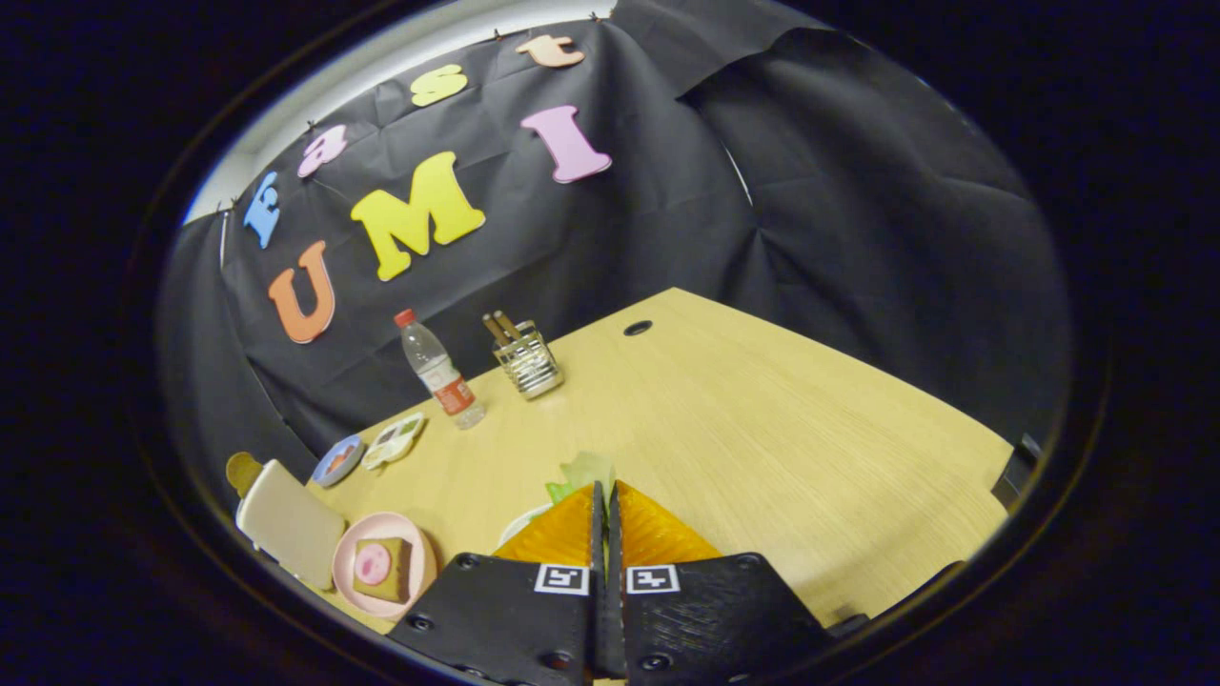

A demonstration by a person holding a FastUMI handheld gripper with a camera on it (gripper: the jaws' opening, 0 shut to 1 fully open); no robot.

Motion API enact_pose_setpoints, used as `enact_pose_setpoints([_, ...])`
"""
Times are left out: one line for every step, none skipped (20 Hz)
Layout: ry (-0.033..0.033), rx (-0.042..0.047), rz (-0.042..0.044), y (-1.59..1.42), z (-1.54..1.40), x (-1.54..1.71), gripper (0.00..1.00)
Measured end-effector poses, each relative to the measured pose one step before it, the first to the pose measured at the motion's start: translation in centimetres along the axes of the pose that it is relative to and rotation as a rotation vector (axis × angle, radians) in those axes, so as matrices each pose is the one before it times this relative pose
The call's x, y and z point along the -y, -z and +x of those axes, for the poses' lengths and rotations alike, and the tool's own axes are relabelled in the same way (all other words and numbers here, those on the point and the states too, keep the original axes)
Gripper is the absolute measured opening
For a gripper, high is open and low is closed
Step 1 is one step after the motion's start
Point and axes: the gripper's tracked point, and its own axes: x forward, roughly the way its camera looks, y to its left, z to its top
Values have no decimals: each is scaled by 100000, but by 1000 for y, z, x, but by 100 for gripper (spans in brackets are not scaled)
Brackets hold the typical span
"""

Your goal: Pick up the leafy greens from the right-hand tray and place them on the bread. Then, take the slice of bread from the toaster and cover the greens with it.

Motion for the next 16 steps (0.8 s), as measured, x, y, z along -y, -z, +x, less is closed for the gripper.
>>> enact_pose_setpoints([-1637,1024,425,-254,-590,-769,0])
enact_pose_setpoints([-1609,778,150,-222,-447,-787,0])
enact_pose_setpoints([-1195,530,-449,-144,-453,-950,0])
enact_pose_setpoints([-1197,400,-763,-95,-358,-811,0])
enact_pose_setpoints([-1069,612,-638,-129,-427,-849,0])
enact_pose_setpoints([-1176,856,-726,-219,-340,-966,0])
enact_pose_setpoints([-969,1061,-1221,-152,-359,-987,0])
enact_pose_setpoints([-861,907,-856,-103,-346,-992,0])
enact_pose_setpoints([-1698,721,27,4,-398,-1189,0])
enact_pose_setpoints([-1837,269,747,-48,-295,-1251,0])
enact_pose_setpoints([-1958,18,800,91,-253,-1257,0])
enact_pose_setpoints([-1819,-311,381,173,-74,-1290,0])
enact_pose_setpoints([-1809,-369,-11,302,1,-1240,0])
enact_pose_setpoints([-1559,-356,-663,326,-15,-1389,0])
enact_pose_setpoints([-1770,-13,-277,380,41,-1341,0])
enact_pose_setpoints([-2115,-508,-373,392,207,-1472,0])
